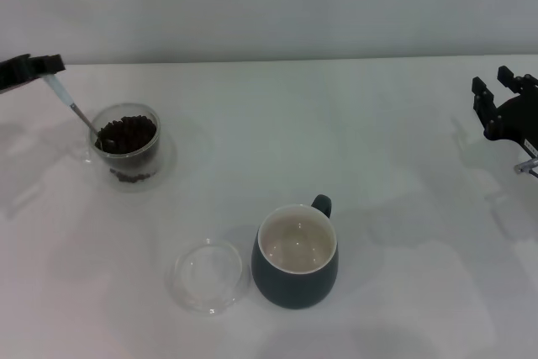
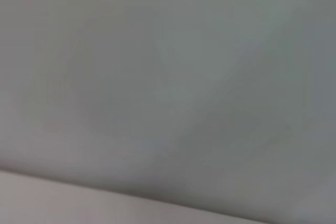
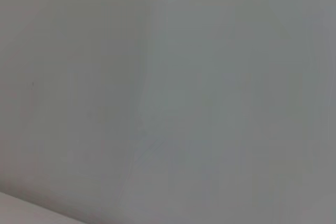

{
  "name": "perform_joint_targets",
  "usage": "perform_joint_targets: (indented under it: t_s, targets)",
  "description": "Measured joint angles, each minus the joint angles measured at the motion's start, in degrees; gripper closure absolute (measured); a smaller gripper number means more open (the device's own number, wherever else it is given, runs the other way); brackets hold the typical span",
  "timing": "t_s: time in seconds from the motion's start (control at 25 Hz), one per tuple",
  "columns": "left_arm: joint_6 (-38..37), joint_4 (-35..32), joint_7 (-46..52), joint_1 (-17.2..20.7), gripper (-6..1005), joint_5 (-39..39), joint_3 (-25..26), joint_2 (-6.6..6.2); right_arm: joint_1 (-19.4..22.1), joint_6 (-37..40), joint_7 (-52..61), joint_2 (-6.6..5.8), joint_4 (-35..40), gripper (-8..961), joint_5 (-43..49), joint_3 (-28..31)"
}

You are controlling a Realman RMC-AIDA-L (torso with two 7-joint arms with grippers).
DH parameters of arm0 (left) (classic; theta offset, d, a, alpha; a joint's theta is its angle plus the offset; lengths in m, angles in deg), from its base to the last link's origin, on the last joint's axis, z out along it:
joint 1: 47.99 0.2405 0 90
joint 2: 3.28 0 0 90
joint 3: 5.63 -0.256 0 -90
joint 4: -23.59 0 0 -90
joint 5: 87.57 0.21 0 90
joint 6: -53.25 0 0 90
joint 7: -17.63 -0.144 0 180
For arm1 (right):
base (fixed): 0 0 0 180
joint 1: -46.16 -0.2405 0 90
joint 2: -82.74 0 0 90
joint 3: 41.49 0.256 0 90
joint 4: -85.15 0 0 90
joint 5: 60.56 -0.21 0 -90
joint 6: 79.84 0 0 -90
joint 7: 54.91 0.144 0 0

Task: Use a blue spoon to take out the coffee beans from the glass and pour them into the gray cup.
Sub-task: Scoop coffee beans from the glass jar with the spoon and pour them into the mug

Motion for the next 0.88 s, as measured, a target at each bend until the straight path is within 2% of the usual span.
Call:
perform_joint_targets:
  t_s: [0.32, 0.88]
  targets:
    - [-1.9, 0.8, 4.2, 2.5, 863, -0.1, 1.6, -0.58, 0.0, -0.1, 0.2, 0.0, 0.0, 566, 0.0, -0.1]
    - [-6.7, 4.9, 11.9, 3.8, 863, -0.3, 2.9, -2.44, 0.2, -0.1, -0.1, 0.0, 0.0, 567, 0.0, 0.0]
